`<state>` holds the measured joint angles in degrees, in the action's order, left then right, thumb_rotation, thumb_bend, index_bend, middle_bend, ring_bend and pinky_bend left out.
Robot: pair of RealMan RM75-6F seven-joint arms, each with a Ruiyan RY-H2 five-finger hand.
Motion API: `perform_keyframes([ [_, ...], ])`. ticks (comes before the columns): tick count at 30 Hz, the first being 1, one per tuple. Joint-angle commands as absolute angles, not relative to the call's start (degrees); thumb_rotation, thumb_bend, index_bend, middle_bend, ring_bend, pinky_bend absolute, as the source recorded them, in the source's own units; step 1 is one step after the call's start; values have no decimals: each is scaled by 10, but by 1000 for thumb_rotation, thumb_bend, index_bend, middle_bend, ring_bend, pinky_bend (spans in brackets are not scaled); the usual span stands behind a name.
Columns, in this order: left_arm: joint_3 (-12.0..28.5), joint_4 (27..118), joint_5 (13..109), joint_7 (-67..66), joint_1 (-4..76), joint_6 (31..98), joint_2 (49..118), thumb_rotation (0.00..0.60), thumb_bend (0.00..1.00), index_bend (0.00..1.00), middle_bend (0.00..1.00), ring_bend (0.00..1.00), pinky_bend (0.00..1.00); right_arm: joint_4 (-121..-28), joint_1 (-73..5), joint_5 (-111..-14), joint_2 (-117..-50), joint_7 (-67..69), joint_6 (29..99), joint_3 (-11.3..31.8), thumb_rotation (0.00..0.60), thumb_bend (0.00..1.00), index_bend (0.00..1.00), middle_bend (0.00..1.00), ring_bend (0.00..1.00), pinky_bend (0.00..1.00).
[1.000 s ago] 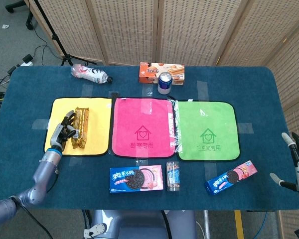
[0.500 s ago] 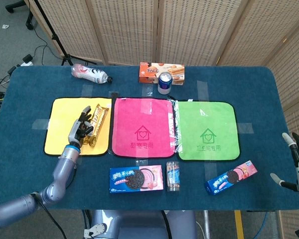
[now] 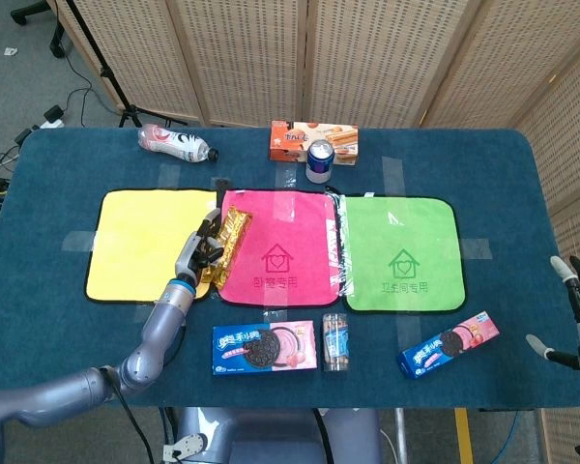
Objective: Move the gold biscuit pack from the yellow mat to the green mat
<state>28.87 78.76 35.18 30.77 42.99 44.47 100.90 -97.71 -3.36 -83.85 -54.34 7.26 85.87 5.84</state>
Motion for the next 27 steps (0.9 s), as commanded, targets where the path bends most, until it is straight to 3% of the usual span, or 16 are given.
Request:
perform_keyframes([
  [1, 291, 780, 343, 291, 444, 445, 1024, 600, 1000, 0, 0, 0, 0, -977, -34, -838, -543, 73, 857, 59, 600, 0, 0, 0, 0, 0],
  [19, 336, 745, 309, 239, 523, 453, 1129, 600, 1000, 0, 0, 0, 0, -972, -36, -831, -540, 86, 848, 60, 600, 0, 0, 0, 0, 0],
  [27, 334, 740, 302, 192, 546, 472, 1150, 600, 1000, 0, 0, 0, 0, -972, -37, -832, -541, 83, 846, 58, 600, 0, 0, 0, 0, 0],
])
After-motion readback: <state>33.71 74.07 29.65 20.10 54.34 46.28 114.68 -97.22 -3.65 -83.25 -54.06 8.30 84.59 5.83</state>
